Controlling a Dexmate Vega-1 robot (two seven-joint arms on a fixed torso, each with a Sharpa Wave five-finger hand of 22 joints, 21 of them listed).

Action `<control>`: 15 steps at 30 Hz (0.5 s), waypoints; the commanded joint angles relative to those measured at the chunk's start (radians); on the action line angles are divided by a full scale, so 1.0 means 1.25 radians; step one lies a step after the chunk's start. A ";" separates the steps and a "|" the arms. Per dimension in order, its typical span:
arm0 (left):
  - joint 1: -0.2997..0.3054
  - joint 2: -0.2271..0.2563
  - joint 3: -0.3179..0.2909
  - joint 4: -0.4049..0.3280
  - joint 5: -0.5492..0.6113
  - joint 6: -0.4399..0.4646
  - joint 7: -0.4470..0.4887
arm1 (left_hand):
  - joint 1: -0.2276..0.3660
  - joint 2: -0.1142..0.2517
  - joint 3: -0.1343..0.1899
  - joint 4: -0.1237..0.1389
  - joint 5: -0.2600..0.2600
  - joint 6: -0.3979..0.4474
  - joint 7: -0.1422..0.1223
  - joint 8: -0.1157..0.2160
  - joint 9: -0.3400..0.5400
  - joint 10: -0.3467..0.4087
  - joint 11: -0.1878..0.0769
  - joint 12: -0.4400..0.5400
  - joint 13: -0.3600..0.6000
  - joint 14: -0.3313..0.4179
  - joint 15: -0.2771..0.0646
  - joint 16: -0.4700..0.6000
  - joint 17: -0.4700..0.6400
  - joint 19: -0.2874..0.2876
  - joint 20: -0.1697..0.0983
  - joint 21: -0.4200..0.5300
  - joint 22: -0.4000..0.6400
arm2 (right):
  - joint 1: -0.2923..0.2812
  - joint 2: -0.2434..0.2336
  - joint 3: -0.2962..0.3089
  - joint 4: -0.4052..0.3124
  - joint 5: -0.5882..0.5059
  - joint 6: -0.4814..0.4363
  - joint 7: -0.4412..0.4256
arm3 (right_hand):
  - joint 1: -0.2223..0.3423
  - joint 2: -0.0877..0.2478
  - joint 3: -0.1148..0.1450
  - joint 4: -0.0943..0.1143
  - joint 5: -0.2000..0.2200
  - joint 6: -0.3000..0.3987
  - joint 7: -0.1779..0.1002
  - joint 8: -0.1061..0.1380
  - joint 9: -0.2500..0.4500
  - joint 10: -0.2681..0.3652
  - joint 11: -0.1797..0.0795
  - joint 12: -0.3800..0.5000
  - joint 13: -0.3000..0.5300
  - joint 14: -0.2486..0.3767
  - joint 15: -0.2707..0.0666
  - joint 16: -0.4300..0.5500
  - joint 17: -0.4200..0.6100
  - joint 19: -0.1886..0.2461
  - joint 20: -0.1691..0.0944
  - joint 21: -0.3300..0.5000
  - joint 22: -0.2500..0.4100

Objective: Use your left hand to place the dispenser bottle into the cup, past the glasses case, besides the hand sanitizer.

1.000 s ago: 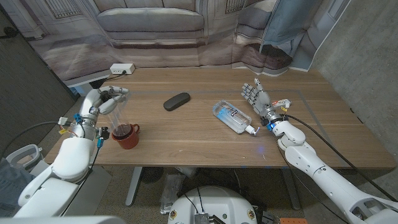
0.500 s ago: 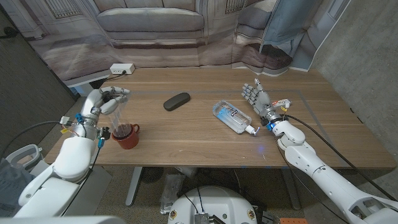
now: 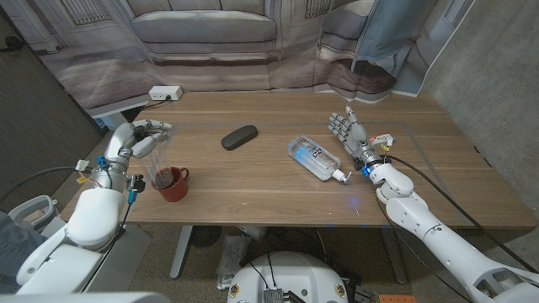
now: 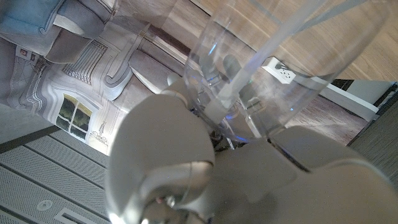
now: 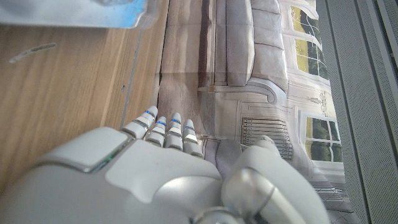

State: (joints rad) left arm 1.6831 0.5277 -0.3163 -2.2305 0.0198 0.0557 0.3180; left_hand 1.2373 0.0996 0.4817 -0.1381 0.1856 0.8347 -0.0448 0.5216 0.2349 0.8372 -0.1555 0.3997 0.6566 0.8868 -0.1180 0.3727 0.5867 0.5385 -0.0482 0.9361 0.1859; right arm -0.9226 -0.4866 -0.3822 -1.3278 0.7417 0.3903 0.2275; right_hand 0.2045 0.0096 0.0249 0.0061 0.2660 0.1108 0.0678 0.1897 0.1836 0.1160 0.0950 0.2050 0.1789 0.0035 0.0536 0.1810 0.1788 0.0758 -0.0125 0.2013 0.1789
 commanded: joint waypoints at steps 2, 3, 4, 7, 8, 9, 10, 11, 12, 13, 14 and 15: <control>-0.033 0.021 0.012 0.032 -0.013 -0.007 -0.022 | -0.005 -0.004 0.008 -0.001 0.003 0.009 0.000 0.002 0.002 0.013 -0.003 0.000 0.004 0.009 -0.033 -0.006 0.003 -0.005 -0.003 0.009 0.002 | -0.005 0.001 -0.001 -0.001 -0.006 0.003 -0.014 | 0.003 0.007 -0.005 0.000 -0.003 0.006 -0.002 0.003 0.001 0.002 0.002 0.004 0.004 0.006 0.001 0.004 0.004 0.005 -0.001 -0.001 0.004; -0.035 0.023 0.013 0.034 -0.013 -0.008 -0.023 | -0.005 -0.004 0.008 -0.002 0.004 0.009 0.000 0.002 0.002 0.013 -0.002 0.001 0.004 0.009 -0.033 -0.006 0.004 -0.004 -0.003 0.009 0.002 | -0.006 0.001 0.000 -0.003 -0.005 0.000 -0.018 | 0.003 0.007 -0.005 0.000 -0.003 0.006 -0.002 0.003 0.001 0.002 0.002 0.004 0.004 0.006 0.001 0.005 0.004 0.005 -0.001 -0.001 0.004; -0.036 0.024 0.014 0.036 -0.013 -0.010 -0.022 | -0.005 -0.004 0.008 -0.002 0.004 0.009 0.001 0.002 0.001 0.014 -0.001 0.000 0.004 0.009 -0.032 -0.007 0.004 -0.004 -0.004 0.009 0.001 | -0.006 0.000 -0.001 -0.001 -0.007 0.002 -0.016 | 0.003 0.007 -0.005 0.000 -0.003 0.006 -0.002 0.003 0.001 0.002 0.001 0.004 0.004 0.006 0.001 0.005 0.004 0.005 -0.001 0.000 0.004; -0.040 0.029 0.018 0.040 -0.014 -0.012 -0.023 | -0.005 -0.004 0.009 -0.002 0.004 0.009 0.001 0.001 0.001 0.016 -0.003 0.001 0.004 0.010 -0.033 -0.007 0.005 -0.005 -0.004 0.011 0.001 | -0.006 0.000 -0.002 0.000 -0.007 -0.001 -0.016 | 0.002 0.007 -0.006 0.000 -0.003 0.006 -0.002 0.003 0.001 0.002 0.001 0.004 0.004 0.006 0.002 0.005 0.004 0.005 -0.001 0.000 0.004; -0.041 0.030 0.019 0.042 -0.014 -0.013 -0.022 | -0.005 -0.004 0.009 -0.002 0.004 0.008 0.000 0.001 0.001 0.016 -0.003 0.001 0.005 0.011 -0.034 -0.007 0.005 -0.005 -0.004 0.011 0.001 | -0.006 0.000 -0.002 0.001 -0.007 -0.001 -0.016 | 0.002 0.007 -0.006 0.000 -0.003 0.007 -0.002 0.003 0.001 0.002 0.001 0.004 0.004 0.006 0.001 0.005 0.004 0.006 -0.002 0.000 0.004; -0.043 0.030 0.022 0.046 -0.015 -0.016 -0.021 | -0.005 -0.004 0.009 -0.002 0.004 0.010 0.001 0.001 0.001 0.016 -0.003 0.001 0.005 0.011 -0.033 -0.007 0.006 -0.005 -0.005 0.011 0.001 | -0.007 0.000 -0.001 -0.001 -0.005 -0.003 -0.017 | 0.002 0.007 -0.006 0.000 -0.003 0.007 -0.002 0.003 0.001 0.002 0.001 0.004 0.004 0.006 0.000 0.005 0.004 0.006 -0.002 0.000 0.004; -0.044 0.030 0.025 0.050 -0.016 -0.020 -0.020 | -0.005 -0.004 0.010 -0.002 0.004 0.010 0.000 0.001 0.001 0.017 -0.002 0.001 0.005 0.011 -0.034 -0.007 0.006 -0.005 -0.005 0.012 0.001 | -0.008 0.000 -0.001 -0.001 -0.004 -0.003 -0.017 | 0.002 0.007 -0.006 0.000 -0.003 0.007 -0.002 0.003 0.001 0.002 0.001 0.004 0.004 0.006 0.000 0.004 0.004 0.005 -0.002 0.000 0.004; -0.046 0.030 0.029 0.054 -0.016 -0.024 -0.018 | -0.005 -0.003 0.010 -0.002 0.004 0.010 0.000 0.001 0.002 0.016 -0.003 0.001 0.006 0.010 -0.034 -0.008 0.007 -0.005 -0.005 0.012 0.001 | -0.007 -0.001 -0.002 0.000 -0.006 -0.002 -0.015 | 0.002 0.007 -0.006 0.000 -0.003 0.007 -0.002 0.003 0.001 0.003 0.002 0.004 0.004 0.006 0.000 0.004 0.004 0.005 -0.001 -0.001 0.004; -0.047 0.029 0.032 0.058 -0.017 -0.028 -0.017 | -0.005 -0.004 0.010 -0.002 0.004 0.010 0.000 0.001 0.001 0.016 -0.005 0.000 0.005 0.011 -0.034 -0.008 0.007 -0.005 -0.005 0.013 0.001 | -0.008 -0.001 -0.002 -0.001 -0.007 -0.003 -0.018 | 0.002 0.007 -0.006 -0.001 -0.003 0.007 -0.002 0.003 0.001 0.002 0.002 0.004 0.004 0.006 0.000 0.004 0.004 0.005 -0.001 -0.001 0.004; -0.049 0.029 0.036 0.063 -0.018 -0.033 -0.015 | -0.006 -0.004 0.010 -0.002 0.004 0.010 0.000 0.001 0.001 0.016 -0.004 0.000 0.006 0.011 -0.034 -0.008 0.007 -0.005 -0.006 0.013 0.001 | -0.008 -0.002 -0.002 -0.001 -0.008 -0.003 -0.018 | 0.002 0.007 -0.006 -0.001 -0.003 0.007 -0.002 0.003 0.001 0.003 0.003 0.004 0.004 0.006 0.000 0.004 0.004 0.005 -0.001 -0.001 0.004; -0.051 0.028 0.040 0.069 -0.020 -0.038 -0.013 | -0.005 -0.004 0.010 -0.002 0.004 0.011 0.000 0.001 0.001 0.016 -0.003 0.000 0.006 0.012 -0.035 -0.008 0.007 -0.004 -0.006 0.013 0.001 | -0.008 -0.002 -0.002 -0.001 -0.008 -0.002 -0.017 | 0.002 0.007 -0.006 -0.001 -0.003 0.007 -0.002 0.003 0.001 0.002 0.001 0.004 0.004 0.006 0.000 0.004 0.004 0.005 -0.001 -0.001 0.004; -0.052 0.028 0.042 0.072 -0.022 -0.041 -0.012 | -0.006 -0.004 0.010 -0.002 0.004 0.011 0.000 0.001 0.002 0.017 -0.003 0.000 0.006 0.011 -0.034 -0.008 0.008 -0.005 -0.005 0.013 0.001 | -0.008 -0.003 -0.001 -0.003 -0.008 -0.002 -0.019 | 0.002 0.007 -0.007 -0.001 -0.003 0.007 -0.002 0.003 0.001 0.003 0.001 0.004 0.004 0.006 0.000 0.004 0.004 0.005 -0.001 -0.001 0.004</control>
State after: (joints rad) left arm 1.6402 0.5560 -0.2934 -2.1815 0.0043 0.0366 0.2962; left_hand 1.2334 0.0957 0.4858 -0.1422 0.1856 0.8382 -0.0484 0.5216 0.2348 0.8481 -0.1557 0.3927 0.6605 0.8922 -0.1199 0.3650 0.5912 0.5386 -0.0482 0.9438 0.1860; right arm -0.9293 -0.4858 -0.3834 -1.3274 0.7348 0.3920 0.2103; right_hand 0.2045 0.0096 0.0165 0.0058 0.2622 0.1108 0.0678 0.1897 0.1836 0.1159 0.0949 0.2050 0.1789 0.0035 0.0536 0.1810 0.1787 0.0757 -0.0125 0.2013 0.1789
